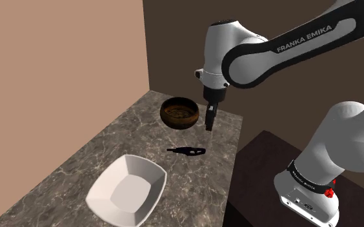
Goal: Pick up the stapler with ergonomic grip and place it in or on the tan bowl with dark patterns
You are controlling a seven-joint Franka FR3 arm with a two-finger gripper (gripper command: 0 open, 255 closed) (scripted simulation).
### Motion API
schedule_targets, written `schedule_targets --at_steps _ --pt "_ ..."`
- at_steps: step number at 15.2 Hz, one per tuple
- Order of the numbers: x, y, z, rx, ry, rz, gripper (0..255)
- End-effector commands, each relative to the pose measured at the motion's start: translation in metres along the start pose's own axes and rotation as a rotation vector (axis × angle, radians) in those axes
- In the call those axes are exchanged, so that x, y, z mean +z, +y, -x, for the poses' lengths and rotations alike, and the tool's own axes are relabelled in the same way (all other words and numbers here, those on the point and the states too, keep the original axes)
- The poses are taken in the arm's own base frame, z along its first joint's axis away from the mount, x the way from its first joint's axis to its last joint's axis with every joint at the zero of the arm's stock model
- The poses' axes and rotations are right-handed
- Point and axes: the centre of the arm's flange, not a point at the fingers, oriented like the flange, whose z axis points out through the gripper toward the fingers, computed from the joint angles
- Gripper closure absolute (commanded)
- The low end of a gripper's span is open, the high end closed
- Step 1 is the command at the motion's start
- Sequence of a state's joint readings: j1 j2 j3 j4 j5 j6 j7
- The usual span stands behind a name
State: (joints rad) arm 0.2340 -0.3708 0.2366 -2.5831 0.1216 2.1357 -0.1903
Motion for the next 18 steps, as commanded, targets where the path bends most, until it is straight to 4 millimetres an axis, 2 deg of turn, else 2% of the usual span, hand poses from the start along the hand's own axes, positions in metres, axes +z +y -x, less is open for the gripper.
schedule_targets --at_steps 1,9,17,18 --pt "0.018 -0.015 -0.014 -0.068 0.018 0.009 0" --pt "0.083 -0.076 -0.064 -0.331 0.077 0.047 0" --pt "0.124 -0.076 -0.068 -0.337 0.079 0.048 0" --pt "0.124 -0.076 -0.068 -0.337 0.079 0.048 0"
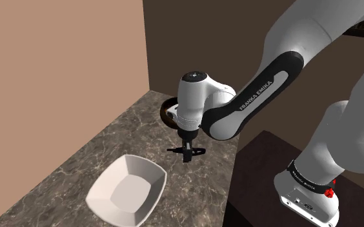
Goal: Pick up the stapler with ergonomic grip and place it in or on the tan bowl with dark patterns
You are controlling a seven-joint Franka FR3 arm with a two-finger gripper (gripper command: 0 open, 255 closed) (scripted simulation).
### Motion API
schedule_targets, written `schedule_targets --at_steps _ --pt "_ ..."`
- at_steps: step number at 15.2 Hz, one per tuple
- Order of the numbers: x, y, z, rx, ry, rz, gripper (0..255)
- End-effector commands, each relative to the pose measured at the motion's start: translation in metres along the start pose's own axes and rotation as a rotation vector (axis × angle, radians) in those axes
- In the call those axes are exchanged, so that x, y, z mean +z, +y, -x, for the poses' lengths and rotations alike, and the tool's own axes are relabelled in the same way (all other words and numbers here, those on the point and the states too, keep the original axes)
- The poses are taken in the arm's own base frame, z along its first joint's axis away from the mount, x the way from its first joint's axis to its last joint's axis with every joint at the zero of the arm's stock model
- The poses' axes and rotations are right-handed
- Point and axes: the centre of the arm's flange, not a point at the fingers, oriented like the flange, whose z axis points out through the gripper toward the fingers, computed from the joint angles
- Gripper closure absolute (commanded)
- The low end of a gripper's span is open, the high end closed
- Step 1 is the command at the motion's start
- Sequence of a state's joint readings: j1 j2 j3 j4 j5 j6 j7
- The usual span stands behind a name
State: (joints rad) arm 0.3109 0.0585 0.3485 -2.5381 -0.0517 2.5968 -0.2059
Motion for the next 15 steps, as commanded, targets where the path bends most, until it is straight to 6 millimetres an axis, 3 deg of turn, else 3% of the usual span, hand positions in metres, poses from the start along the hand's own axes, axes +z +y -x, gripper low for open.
schedule_targets --at_steps 1,7,8,15 --pt "0.0037 0.0002 0.0006 0.000 0.001 0.000 0" --pt "0.0037 0.0002 0.0006 0.000 0.001 0.000 0" --pt "0.0037 0.0002 0.0006 0.000 0.001 0.000 255" --pt "0.0037 0.0003 0.0006 0.000 0.001 0.000 255"
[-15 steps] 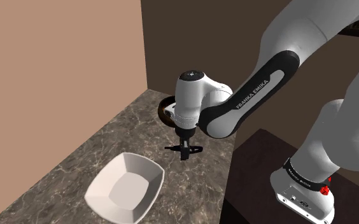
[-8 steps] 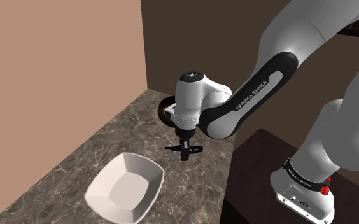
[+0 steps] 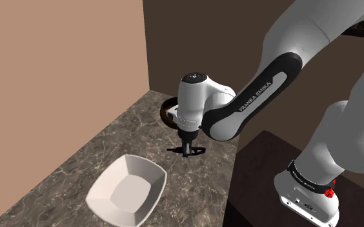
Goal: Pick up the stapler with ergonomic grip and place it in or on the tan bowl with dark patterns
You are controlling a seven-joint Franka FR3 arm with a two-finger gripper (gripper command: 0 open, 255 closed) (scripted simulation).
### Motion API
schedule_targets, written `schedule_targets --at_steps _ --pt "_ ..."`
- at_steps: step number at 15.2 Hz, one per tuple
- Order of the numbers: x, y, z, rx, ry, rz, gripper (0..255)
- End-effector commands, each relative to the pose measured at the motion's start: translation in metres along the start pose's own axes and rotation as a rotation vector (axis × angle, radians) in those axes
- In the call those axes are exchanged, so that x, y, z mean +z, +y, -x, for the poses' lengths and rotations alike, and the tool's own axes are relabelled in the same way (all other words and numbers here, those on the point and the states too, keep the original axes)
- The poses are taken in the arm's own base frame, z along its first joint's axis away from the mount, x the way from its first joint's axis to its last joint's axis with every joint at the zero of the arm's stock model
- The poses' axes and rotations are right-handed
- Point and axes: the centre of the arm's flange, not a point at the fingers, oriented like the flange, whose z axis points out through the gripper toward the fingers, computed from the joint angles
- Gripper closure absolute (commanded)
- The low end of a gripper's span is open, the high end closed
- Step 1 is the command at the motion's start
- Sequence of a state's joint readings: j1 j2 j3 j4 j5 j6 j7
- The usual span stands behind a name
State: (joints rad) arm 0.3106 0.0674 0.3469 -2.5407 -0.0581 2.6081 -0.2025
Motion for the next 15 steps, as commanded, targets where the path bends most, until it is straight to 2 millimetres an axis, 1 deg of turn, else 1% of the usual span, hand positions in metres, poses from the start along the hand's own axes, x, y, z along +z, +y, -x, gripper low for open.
schedule_targets --at_steps 1,2,15 --pt "0.000 0.000 0.000 0.000 0.000 0.000 255" --pt "0.000 0.000 0.000 0.000 0.000 0.000 255" --pt "-0.069 0.001 0.000 0.000 0.000 0.000 255"
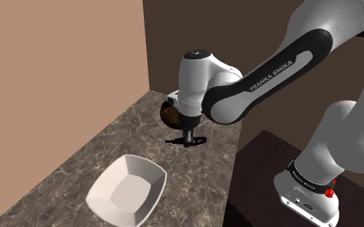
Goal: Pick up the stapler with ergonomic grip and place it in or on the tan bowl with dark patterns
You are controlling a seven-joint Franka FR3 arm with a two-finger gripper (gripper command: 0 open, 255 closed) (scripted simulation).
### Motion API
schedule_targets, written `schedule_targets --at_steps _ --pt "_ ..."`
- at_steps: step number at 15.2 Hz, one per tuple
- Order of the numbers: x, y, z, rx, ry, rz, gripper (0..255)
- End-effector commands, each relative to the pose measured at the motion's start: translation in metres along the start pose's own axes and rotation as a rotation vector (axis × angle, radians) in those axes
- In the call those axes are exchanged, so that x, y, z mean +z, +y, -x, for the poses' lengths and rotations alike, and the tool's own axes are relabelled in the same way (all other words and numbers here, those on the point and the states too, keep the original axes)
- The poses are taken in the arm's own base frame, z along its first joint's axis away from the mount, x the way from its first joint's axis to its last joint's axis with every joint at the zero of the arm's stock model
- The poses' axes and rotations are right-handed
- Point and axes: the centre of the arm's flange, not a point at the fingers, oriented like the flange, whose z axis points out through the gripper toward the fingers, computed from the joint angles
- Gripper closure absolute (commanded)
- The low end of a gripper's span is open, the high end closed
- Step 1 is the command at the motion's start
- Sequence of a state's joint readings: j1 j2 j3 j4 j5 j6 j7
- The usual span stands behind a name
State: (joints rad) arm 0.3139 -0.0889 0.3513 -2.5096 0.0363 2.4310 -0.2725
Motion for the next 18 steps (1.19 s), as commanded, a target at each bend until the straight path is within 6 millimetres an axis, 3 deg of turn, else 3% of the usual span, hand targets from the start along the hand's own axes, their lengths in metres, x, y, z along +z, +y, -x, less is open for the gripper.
schedule_targets --at_steps 1,18 --pt "-0.010 0.000 0.000 0.000 0.000 0.000 255" --pt "-0.100 0.000 0.000 0.000 0.000 0.000 255"
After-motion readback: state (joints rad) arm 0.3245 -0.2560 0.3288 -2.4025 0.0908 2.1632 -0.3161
